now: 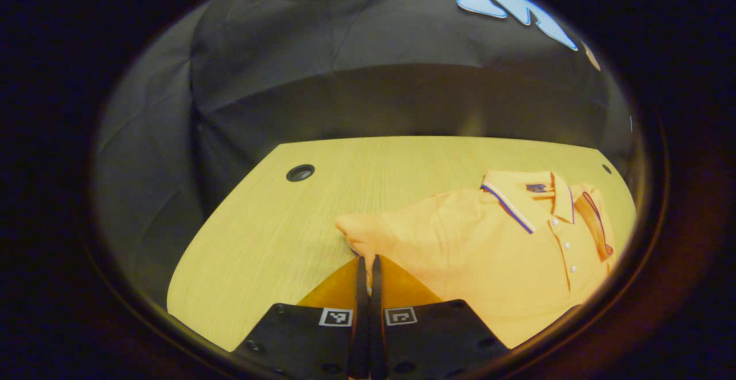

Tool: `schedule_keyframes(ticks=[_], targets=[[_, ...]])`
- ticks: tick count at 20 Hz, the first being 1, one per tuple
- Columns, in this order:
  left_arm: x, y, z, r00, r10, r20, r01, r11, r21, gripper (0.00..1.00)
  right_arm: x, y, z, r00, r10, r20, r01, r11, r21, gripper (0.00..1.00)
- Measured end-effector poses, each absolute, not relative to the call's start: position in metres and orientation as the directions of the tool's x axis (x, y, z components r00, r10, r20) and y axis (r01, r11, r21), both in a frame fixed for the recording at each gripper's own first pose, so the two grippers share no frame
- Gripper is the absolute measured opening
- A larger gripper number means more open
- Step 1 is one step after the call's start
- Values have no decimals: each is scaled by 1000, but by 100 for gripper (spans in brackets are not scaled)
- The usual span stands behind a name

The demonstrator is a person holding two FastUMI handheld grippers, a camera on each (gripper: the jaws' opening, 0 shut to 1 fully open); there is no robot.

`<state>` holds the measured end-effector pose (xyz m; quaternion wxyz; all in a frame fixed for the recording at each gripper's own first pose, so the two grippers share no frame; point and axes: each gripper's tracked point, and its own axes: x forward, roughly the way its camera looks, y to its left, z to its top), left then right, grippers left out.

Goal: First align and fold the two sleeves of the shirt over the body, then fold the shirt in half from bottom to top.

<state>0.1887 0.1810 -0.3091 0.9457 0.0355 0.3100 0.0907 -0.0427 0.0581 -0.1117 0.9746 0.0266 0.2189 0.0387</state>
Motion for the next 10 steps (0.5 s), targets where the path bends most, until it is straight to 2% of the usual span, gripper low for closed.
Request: schedule_keyframes(ticks=[4,10], targets=[[188,152,-283,822,140,-553,-97,990,106,6,-50,55,-115,898,65,-435,-35,996,77,96],[192,97,-288,817,24,-576,43,994,102,6,-52,60,-119,896,17,-444,27,995,92,96]])
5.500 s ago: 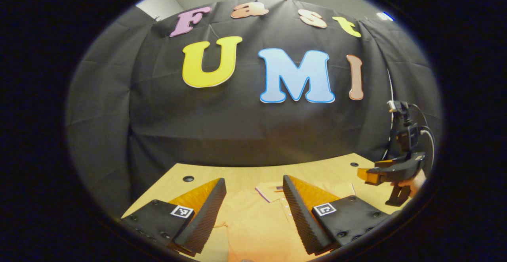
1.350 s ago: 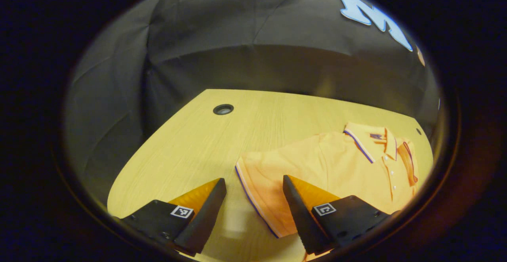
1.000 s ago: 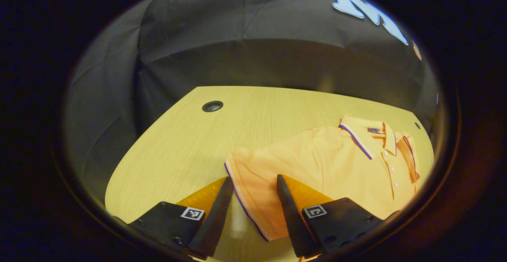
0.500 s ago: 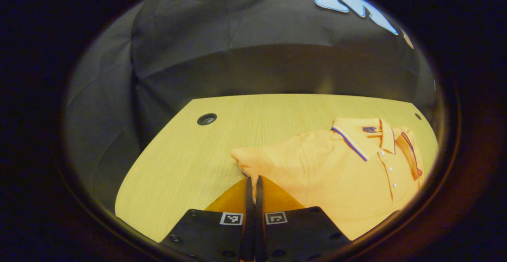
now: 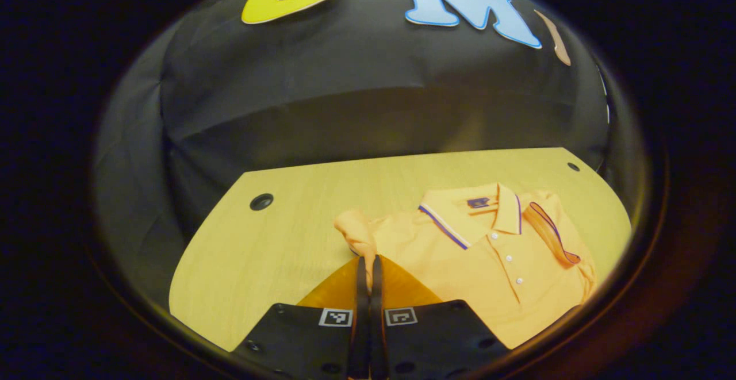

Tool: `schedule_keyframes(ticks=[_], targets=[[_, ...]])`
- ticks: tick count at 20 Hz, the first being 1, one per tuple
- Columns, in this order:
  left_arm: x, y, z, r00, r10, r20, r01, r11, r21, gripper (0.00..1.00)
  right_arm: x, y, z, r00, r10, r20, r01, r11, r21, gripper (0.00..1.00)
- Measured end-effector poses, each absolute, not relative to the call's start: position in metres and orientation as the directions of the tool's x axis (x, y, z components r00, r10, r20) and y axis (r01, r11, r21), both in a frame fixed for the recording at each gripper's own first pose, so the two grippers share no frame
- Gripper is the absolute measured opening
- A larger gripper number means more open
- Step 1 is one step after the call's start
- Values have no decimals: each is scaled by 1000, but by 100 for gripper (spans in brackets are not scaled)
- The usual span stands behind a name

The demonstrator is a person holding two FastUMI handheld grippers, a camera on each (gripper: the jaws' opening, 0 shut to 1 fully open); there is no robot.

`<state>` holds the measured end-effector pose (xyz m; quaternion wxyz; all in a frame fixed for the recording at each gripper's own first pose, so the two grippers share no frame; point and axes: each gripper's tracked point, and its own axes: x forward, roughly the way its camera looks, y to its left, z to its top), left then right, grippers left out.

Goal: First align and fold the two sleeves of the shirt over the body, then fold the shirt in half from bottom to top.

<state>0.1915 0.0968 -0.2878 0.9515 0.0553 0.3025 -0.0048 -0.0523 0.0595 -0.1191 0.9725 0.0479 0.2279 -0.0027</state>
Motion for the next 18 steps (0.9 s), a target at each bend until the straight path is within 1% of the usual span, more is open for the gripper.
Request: schedule_keyframes(ticks=[2,3,4,5,7,8,9,10,11,12,15,16,18], targets=[[192,87,-290,813,11,-582,67,991,112,7,-52,64,-121,895,22,-446,21,996,91,96],[192,82,-292,810,-2,-587,79,991,105,11,-51,65,-121,896,26,-444,15,996,88,96],[188,77,-292,804,-9,-594,87,991,102,11,-50,65,-121,898,27,-440,11,996,84,94],[186,75,-293,796,-17,-604,94,991,96,19,-51,65,-121,898,30,-438,7,997,82,96],[180,70,-291,793,-27,-608,97,992,82,22,-53,65,-123,899,39,-437,-3,997,83,96],[177,69,-288,796,-28,-604,92,993,76,25,-54,64,-123,901,42,-432,-7,996,83,94],[169,67,-284,797,-35,-603,90,994,63,51,-56,62,-125,902,44,-430,-11,997,81,94],[163,67,-278,802,-35,-597,82,995,53,65,-61,60,-128,901,47,-431,-14,997,79,94],[154,65,-275,804,-40,-593,80,996,41,80,-65,58,-131,901,51,-431,-18,997,81,96],[143,65,-272,807,-41,-589,76,997,34,82,-69,57,-136,899,59,-434,-25,996,84,94],[106,70,-262,814,-23,-580,49,998,30,95,-90,50,-151,891,75,-448,-44,996,80,96],[90,72,-260,814,-14,-580,40,999,32,94,-98,49,-157,886,81,-456,-51,996,78,96],[57,73,-255,816,-7,-579,33,999,35,95,-116,45,-169,879,90,-469,-61,995,76,96]])
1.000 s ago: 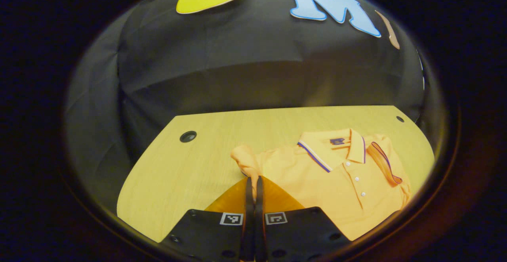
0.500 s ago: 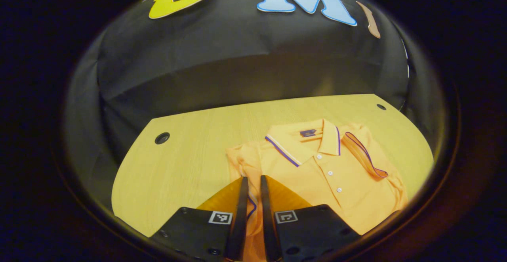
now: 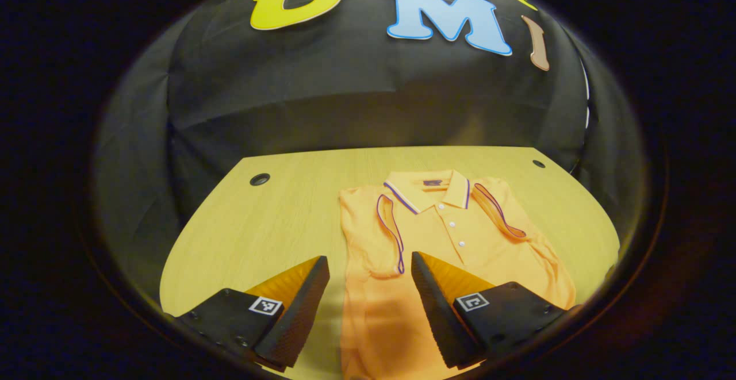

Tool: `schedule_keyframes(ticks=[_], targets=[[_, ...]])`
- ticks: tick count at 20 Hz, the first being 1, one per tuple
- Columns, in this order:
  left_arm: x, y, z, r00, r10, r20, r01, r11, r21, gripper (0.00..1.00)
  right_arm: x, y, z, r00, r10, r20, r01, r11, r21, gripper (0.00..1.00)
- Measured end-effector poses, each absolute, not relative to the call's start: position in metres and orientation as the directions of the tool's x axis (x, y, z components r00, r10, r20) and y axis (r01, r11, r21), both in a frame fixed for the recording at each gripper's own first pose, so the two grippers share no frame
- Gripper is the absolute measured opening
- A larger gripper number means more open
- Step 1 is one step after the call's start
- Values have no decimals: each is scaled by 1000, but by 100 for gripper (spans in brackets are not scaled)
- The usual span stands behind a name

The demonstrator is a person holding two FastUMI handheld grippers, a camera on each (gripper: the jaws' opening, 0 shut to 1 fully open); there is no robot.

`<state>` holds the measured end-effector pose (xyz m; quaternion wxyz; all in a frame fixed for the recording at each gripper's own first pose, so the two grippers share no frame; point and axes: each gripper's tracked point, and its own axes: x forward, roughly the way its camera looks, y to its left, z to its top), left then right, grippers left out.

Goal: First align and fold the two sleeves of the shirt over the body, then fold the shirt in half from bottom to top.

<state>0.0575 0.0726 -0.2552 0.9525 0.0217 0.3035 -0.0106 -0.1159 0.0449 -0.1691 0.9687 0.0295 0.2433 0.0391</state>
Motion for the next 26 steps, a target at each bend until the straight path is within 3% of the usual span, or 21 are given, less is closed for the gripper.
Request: schedule_keyframes(ticks=[14,26], targets=[[-178,62,-283,765,-5,-644,34,999,33,93,-227,34,-272,765,145,-627,-77,988,133,97],[-274,71,-313,738,12,-675,-3,1000,14,95,-235,42,-314,702,148,-696,-57,987,152,96]])
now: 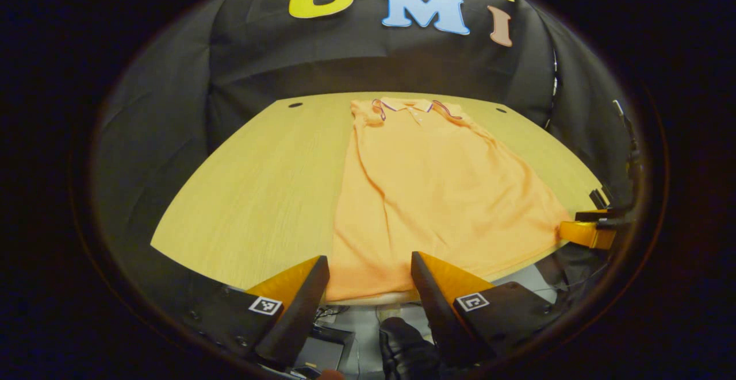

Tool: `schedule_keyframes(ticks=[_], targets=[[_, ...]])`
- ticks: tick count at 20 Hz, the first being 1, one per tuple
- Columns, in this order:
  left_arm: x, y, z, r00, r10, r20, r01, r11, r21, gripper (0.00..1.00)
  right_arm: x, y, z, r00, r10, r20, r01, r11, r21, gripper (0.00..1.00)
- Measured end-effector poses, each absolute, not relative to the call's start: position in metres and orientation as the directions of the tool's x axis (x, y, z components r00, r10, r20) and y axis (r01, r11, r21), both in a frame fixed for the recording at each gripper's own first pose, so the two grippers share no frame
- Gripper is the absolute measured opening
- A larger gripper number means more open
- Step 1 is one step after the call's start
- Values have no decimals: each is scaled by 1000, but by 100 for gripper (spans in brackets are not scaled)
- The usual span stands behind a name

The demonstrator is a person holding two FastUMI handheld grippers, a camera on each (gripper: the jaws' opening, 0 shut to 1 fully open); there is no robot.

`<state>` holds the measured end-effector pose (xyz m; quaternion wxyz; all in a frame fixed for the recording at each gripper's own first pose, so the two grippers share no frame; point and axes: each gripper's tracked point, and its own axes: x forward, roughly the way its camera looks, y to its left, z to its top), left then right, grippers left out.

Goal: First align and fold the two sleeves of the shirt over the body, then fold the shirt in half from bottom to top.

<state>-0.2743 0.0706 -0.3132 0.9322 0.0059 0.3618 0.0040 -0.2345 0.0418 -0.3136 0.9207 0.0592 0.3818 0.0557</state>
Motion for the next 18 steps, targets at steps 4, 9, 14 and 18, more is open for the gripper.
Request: schedule_keyframes(ticks=[4,9,14,18], targets=[[-277,73,-323,733,22,-680,-16,1000,15,95,-233,46,-314,706,139,-695,-83,990,113,97],[-270,70,-327,743,29,-669,-18,1000,23,95,-232,49,-314,705,142,-695,-90,990,111,92],[-263,52,-329,761,-27,-648,44,999,10,59,-231,60,-312,715,177,-676,-122,984,129,57],[-261,47,-330,756,-28,-654,33,999,-4,19,-232,68,-313,697,200,-689,-89,977,193,23]])
